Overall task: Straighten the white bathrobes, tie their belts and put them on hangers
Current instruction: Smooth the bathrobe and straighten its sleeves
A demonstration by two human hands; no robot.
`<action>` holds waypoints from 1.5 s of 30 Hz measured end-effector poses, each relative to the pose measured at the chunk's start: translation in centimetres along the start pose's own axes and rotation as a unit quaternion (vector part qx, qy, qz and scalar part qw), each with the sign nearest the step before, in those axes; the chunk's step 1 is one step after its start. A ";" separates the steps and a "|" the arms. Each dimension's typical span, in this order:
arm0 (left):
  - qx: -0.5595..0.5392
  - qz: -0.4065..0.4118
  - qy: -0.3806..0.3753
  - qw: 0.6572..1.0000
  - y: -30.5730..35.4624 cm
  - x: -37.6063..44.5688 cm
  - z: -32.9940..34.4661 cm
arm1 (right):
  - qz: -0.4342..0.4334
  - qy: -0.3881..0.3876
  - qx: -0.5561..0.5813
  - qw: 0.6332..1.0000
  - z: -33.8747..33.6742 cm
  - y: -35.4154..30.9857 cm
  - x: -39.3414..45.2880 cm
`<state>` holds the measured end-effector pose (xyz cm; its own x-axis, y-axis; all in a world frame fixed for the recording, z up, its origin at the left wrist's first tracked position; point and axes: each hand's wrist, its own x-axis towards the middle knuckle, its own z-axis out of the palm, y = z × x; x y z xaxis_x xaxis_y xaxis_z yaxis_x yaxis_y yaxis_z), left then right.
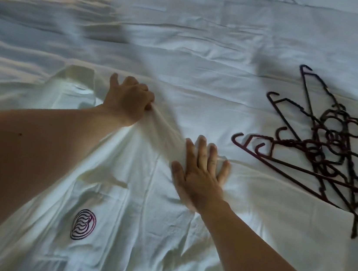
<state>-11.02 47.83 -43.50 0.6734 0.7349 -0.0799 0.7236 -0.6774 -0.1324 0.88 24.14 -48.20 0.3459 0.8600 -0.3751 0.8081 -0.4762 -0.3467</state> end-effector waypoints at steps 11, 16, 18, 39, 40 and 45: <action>-0.030 0.147 0.125 0.981 -5.5 -0.1 3.7 | 0.018 -0.018 -0.002 1.000 0.2 -0.1 0.5; 0.056 0.215 0.083 0.971 -9.6 1.4 2.8 | 0.019 -0.018 -0.002 1.000 0.2 -0.2 0.4; 0.085 0.258 0.060 0.960 -10.7 2.5 1.6 | 0.019 -0.017 -0.002 1.000 0.1 -0.2 0.4; -0.197 -0.178 0.092 0.960 -3.7 -16.4 2.1 | 0.035 -0.037 -0.037 0.998 0.0 -0.2 0.8; -0.185 -0.188 0.080 0.961 -3.9 -19.2 2.2 | 0.043 -0.046 -0.044 0.997 -0.3 -0.5 0.8; -0.130 -0.206 0.036 0.969 -3.9 -29.8 1.9 | 0.077 -0.032 -0.067 0.994 -2.2 -3.2 -1.3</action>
<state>-34.14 28.64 -42.44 0.3214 0.9469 -0.0035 0.9408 -0.3189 0.1146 -1.06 24.96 -44.72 0.4429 0.7636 -0.4699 0.8061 -0.5686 -0.1642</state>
